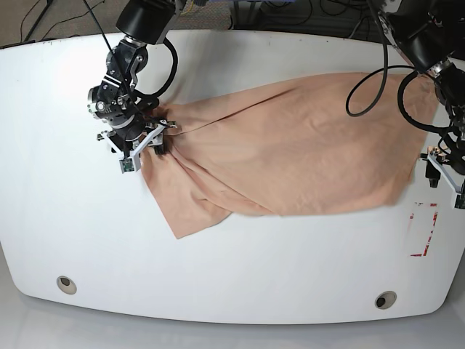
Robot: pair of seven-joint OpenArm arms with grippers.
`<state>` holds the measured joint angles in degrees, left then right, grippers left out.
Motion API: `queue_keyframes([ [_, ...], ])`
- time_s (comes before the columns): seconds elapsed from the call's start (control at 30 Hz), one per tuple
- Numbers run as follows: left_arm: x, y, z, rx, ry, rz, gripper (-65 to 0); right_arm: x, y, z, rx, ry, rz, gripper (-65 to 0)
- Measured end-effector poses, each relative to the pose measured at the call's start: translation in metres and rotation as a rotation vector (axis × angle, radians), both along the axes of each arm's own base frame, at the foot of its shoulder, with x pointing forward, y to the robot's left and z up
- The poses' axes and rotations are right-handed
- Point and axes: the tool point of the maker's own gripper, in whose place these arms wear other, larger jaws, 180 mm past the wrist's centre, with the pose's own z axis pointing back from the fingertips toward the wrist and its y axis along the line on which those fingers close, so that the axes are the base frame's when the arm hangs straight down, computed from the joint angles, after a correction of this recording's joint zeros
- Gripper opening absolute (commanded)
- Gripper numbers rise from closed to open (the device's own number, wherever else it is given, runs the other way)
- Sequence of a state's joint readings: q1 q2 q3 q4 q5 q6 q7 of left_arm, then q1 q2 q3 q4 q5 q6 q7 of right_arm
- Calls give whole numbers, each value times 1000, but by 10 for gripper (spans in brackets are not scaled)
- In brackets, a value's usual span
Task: Layout the t-shirt on the table in an organized manner, then fold the t-shirt properly
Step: 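Regrasp the shirt edges with both grippers at the shirt's ends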
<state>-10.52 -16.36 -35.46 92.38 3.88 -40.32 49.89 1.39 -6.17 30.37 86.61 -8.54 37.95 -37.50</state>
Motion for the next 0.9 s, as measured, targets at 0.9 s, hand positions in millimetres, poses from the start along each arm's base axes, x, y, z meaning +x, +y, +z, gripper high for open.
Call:
queue_keyframes([
  [0.9, 75, -67, -98, -449, 56, -68, -204, 1, 6, 0, 16, -14, 11, -650],
])
